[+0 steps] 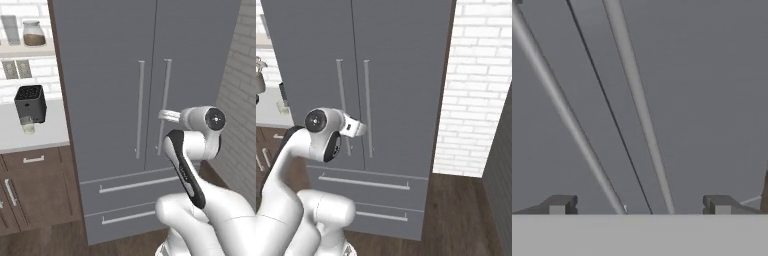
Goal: Grab a lemon wedge from the fridge and one ice cube from the ice bowl, and put them in the glass of lemonade.
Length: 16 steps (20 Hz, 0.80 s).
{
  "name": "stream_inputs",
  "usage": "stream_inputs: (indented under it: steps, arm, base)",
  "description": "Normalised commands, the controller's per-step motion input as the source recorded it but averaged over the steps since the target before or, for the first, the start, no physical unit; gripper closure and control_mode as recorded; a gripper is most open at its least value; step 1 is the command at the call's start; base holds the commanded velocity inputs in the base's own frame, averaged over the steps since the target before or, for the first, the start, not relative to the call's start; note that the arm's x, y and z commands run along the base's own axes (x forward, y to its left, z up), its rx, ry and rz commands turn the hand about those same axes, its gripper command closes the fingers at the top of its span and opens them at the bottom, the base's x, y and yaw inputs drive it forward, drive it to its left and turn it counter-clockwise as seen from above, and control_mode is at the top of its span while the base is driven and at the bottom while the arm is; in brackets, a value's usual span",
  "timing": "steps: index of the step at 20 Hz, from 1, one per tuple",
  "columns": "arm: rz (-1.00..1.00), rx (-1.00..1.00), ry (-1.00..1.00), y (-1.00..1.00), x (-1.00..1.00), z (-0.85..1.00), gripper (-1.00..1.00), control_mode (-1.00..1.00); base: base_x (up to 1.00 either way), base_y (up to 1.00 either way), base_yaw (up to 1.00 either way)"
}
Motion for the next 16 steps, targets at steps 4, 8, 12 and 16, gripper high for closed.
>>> stream_inputs:
  steps: [4,8,12,16]
  arm:
    - [-0.08,0.00,0.00,0.21,0.47,-0.01,-1.00,-1.00]
    - [0.09,-0.08,0.08,-0.39,0.87,0.18,-1.00,-1.00]
    - [0.28,-0.16,0.02,-0.52,0.05,0.28,-1.00,-1.00]
    - [0.17,-0.06,0.08,-0.20,0.12,0.00,-1.00,-1.00]
  base:
    - [0.00,0.00,0.00]
    - [0.00,0.00,0.00]
    - [0.00,0.00,0.00]
    - [0.00,0.00,0.00]
